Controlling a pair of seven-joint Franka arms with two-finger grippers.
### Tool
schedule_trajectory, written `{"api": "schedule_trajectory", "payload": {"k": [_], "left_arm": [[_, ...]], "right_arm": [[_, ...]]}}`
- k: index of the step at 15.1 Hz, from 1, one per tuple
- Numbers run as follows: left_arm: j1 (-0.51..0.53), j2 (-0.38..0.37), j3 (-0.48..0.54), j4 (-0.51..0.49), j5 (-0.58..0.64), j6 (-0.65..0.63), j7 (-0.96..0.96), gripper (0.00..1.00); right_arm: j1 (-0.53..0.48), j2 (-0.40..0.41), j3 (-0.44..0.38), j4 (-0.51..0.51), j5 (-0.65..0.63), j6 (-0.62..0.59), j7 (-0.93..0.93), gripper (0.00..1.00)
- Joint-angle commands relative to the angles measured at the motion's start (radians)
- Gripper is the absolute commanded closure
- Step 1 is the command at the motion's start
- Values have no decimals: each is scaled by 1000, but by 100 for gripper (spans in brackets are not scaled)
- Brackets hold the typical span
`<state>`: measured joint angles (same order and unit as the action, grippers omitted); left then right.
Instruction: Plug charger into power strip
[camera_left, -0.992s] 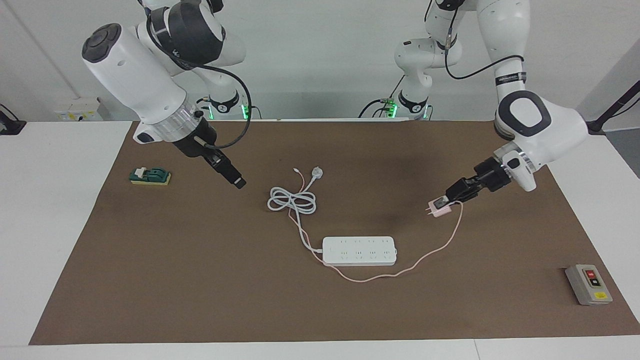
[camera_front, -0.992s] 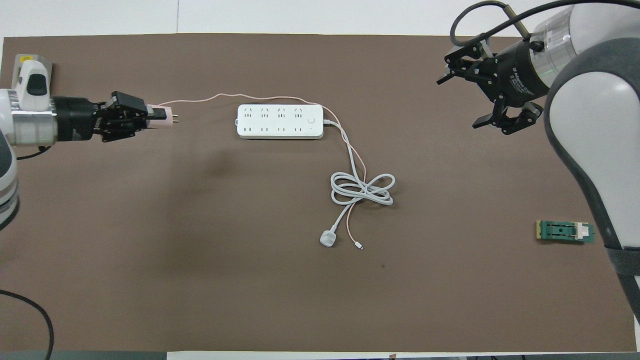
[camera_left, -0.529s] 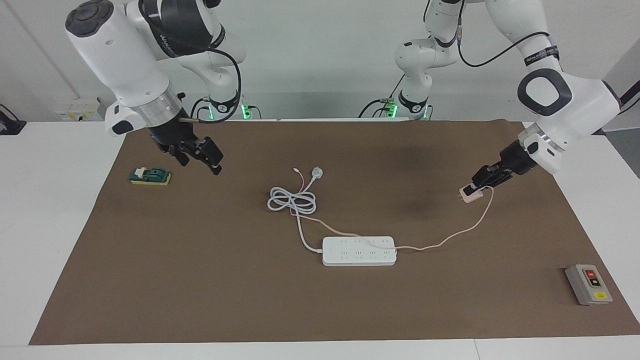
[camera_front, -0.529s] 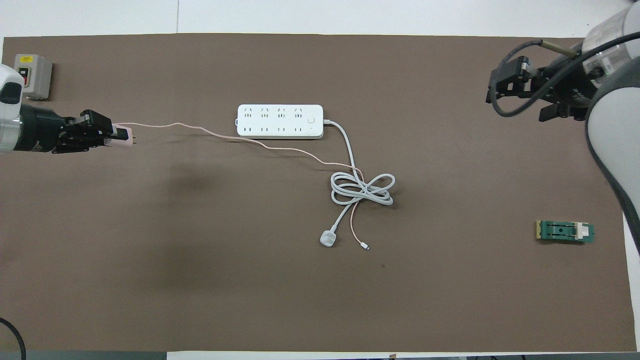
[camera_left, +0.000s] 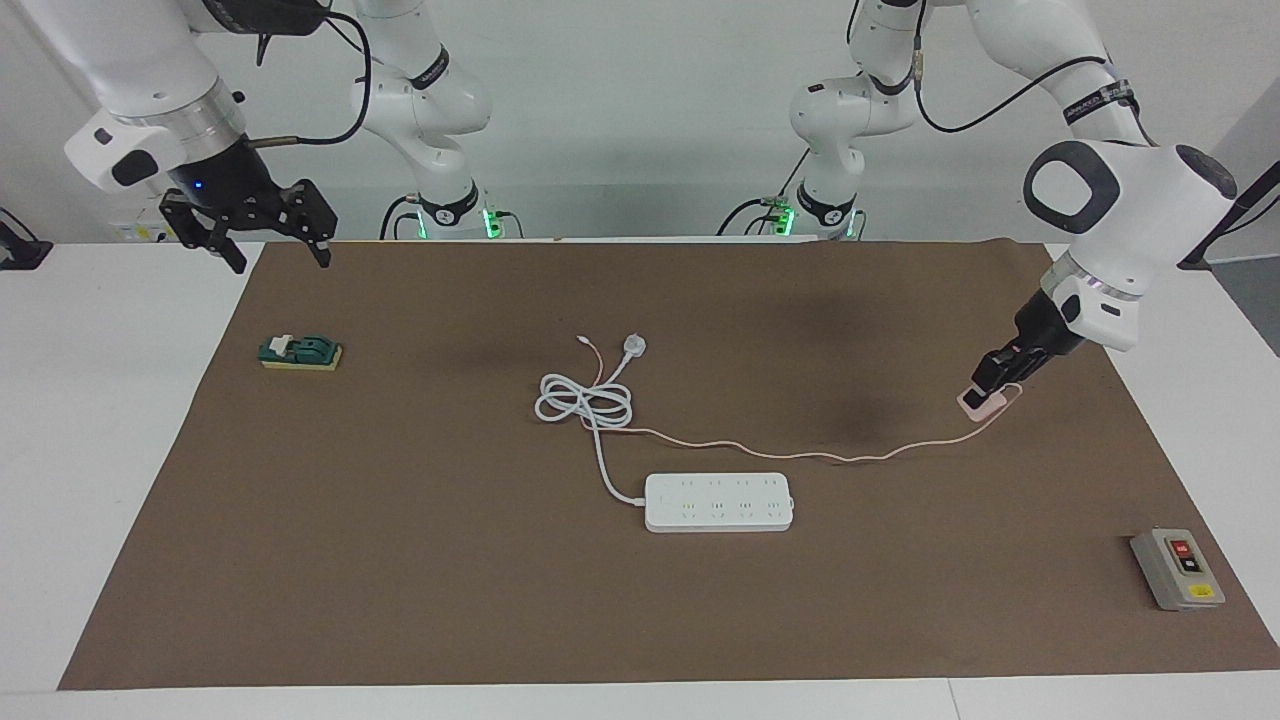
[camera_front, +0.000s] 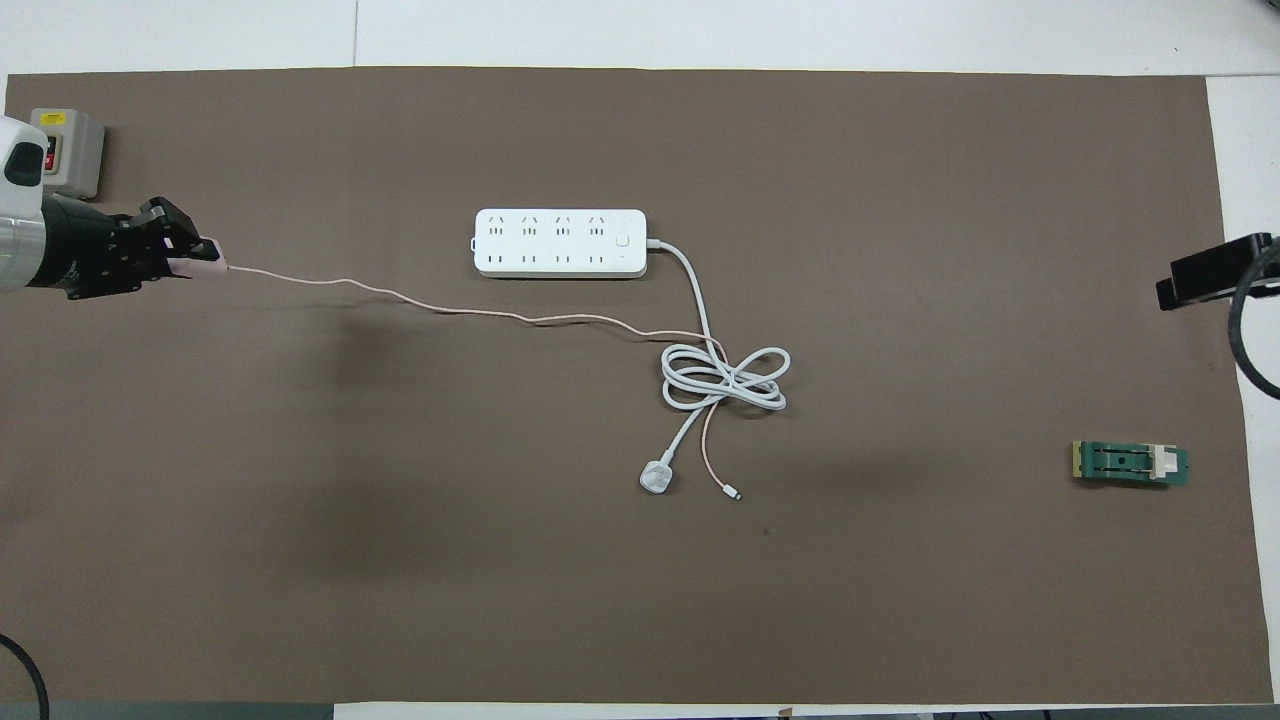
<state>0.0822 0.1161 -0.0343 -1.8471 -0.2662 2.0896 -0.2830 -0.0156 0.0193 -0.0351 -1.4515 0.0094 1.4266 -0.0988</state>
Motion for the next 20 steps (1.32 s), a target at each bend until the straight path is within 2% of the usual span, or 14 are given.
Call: {"api": "schedule_trajectory", "payload": {"k": [1,3,5,8,12,14,15,18,20], "left_arm": [[-19,5,4,16,47,-31,-149,100],[-45,2,8,11,59,-46,-220,100],[-59,4,4,20,192,-53,-348,100],[-90,43,-3,88,190,36,-699,100],[-171,92,5,170,206,27,-905,100],[-205,158,5,268,257,-44,-1005,100],[-226,212,4,352,280,-107,-1028,100],[-277,336,8,549,281,-224,-1119,100],[-337,451,28,682,298,-313,-1191,100]], "right_arm": [[-30,-91,15,-124,-29,0,-16,0],[-35,-107,24,-138,-71,5,-10,0],[-44,-120,27,-145,-80,20,-6,0],[-46,-127,27,-147,-80,32,1,0],[-47,-127,29,-145,-65,31,16,0],[-46,-127,34,-142,-63,31,19,0],[-47,-127,34,-142,-62,29,19,0],[-47,-127,34,-141,-36,29,19,0],[-49,-128,34,-139,-31,29,19,0]]}}
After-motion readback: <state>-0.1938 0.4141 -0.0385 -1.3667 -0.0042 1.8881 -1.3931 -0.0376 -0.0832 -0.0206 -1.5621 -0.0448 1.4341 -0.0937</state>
